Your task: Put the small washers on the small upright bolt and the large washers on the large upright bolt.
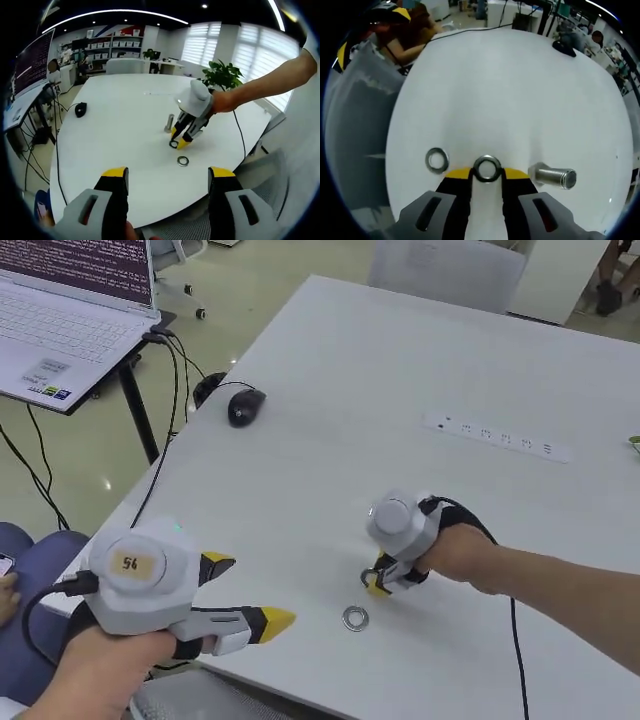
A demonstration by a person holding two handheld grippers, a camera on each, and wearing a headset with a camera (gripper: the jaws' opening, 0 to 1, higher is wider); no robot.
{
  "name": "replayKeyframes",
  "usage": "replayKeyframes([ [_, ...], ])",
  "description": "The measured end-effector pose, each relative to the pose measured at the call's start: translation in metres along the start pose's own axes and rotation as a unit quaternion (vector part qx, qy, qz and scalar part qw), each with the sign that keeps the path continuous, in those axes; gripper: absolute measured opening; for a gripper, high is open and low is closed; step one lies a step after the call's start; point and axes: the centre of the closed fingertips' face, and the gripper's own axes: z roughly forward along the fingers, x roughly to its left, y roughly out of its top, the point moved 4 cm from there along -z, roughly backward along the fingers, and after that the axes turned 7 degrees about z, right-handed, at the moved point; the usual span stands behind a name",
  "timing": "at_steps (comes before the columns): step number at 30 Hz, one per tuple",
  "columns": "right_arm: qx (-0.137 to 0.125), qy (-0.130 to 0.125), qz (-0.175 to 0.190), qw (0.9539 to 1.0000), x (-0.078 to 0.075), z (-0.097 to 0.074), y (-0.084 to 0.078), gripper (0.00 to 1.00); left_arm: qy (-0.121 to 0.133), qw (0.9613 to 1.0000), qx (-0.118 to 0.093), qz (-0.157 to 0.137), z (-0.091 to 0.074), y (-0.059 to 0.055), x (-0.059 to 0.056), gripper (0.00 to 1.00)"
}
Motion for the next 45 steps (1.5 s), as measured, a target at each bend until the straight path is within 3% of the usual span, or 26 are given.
replayKeyframes([
  [25, -0.021, -0.007, 0.031, 0.9993, -0.001, -0.020, -0.013, 0.23, 0.002, 1.0000, -0.001, 0.000, -0.001, 0.000, 0.004, 0.64],
  [36, -0.044, -0.042, 0.061, 0.9963, -0.020, -0.056, -0.027, 0.23, 0.000, 1.0000, -0.003, 0.000, 0.000, 0.001, 0.004, 0.64],
  [45, -0.049, -0.064, 0.038, 0.9960, -0.034, -0.083, -0.014, 0.23, -0.007, 1.0000, -0.004, 0.005, 0.004, 0.004, 0.000, 0.64],
])
